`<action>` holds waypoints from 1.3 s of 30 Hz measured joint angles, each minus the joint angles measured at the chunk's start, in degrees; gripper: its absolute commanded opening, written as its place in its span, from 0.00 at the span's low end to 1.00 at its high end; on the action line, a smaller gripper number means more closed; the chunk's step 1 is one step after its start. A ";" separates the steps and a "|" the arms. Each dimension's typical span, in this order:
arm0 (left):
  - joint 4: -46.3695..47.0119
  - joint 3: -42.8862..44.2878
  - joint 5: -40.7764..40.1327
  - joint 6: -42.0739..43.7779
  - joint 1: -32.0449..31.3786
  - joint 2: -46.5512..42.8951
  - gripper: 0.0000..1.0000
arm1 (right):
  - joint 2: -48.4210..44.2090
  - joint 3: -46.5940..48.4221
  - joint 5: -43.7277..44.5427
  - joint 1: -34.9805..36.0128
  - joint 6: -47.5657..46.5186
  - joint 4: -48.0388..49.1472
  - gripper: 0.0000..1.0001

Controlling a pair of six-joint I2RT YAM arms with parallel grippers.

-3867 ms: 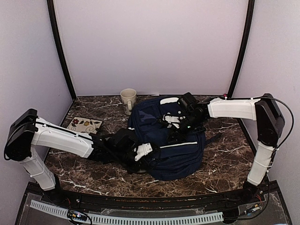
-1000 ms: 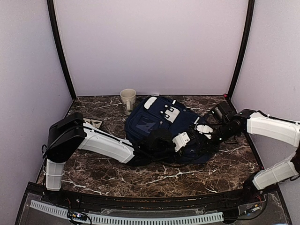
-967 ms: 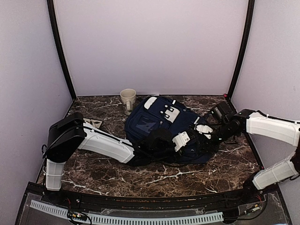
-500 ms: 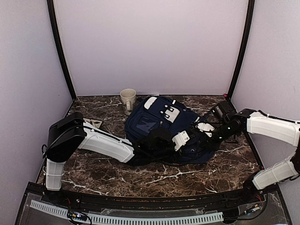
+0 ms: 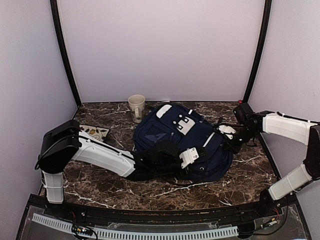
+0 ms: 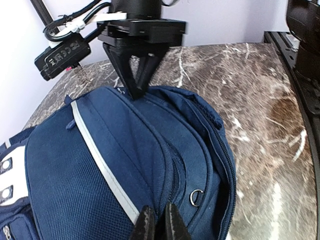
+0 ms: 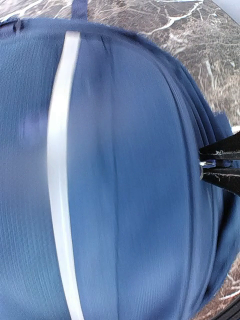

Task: Pack the student bag
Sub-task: Zip the upper front pocket of the student bag, then hold the student bag at the center of the board.

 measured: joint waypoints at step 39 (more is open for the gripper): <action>-14.01 -0.68 -30.14 -3.30 -12.55 -2.60 0.28 | -4.26 1.60 -9.09 18.60 -6.82 -10.36 0.00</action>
